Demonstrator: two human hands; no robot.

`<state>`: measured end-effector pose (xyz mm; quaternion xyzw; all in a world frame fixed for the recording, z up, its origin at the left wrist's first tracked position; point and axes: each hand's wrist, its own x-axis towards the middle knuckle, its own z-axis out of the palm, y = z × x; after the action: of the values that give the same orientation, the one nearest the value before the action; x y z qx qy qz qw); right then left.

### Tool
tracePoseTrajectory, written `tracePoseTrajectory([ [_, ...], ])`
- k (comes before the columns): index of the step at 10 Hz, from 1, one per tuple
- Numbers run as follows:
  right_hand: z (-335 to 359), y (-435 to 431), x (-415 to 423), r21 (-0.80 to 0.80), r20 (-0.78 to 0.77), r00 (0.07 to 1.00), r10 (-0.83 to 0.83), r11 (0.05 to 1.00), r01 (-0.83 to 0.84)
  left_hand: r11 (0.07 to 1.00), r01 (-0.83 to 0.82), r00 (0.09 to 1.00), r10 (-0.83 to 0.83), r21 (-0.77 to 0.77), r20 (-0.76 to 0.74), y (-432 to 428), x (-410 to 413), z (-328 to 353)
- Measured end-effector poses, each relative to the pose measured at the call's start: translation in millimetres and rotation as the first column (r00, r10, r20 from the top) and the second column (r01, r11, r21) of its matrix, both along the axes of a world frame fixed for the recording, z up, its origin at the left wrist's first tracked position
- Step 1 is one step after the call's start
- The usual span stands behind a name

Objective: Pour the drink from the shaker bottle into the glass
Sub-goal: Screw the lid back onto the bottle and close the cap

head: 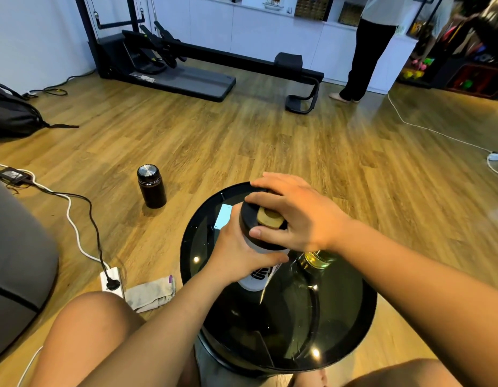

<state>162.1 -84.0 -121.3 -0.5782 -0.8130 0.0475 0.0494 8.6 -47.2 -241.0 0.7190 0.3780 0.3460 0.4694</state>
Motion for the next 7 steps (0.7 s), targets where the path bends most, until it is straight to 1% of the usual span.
tracePoseTrajectory([
  [1,3.8,9.8,1.9,0.080,0.111,0.984,0.138,0.986,-0.147,0.994,0.109,0.994,-0.109,0.001,-0.028,11.3,-7.0,0.4],
  [2,4.1,14.5,-1.7,0.068,0.110,0.978,0.176,0.981,-0.184,0.980,0.200,0.978,-0.200,-0.012,-0.057,25.6,-10.4,0.7],
  [3,-2.5,15.3,-11.2,0.030,-0.040,0.995,0.087,0.996,-0.086,0.963,0.266,0.962,-0.268,-0.047,-0.046,37.8,-12.6,-1.8],
  [4,-5.7,14.9,-14.3,0.042,-0.065,0.997,0.042,0.998,-0.039,0.970,0.237,0.971,-0.237,-0.054,0.006,33.7,-9.7,-8.5],
  [5,-5.2,17.2,-11.6,0.002,-0.079,0.997,0.009,1.000,-0.009,0.991,0.109,0.993,-0.105,-0.079,0.062,15.3,-0.4,-14.1],
  [6,-6.7,17.4,-9.6,-0.003,-0.094,0.995,-0.012,1.000,0.012,0.996,0.022,0.994,-0.013,-0.086,0.104,6.5,6.5,-17.8],
  [7,-9.3,16.0,-9.7,0.037,-0.114,0.992,-0.046,0.998,0.050,0.996,-0.067,0.990,0.074,-0.058,0.122,1.5,14.5,-18.4],
])
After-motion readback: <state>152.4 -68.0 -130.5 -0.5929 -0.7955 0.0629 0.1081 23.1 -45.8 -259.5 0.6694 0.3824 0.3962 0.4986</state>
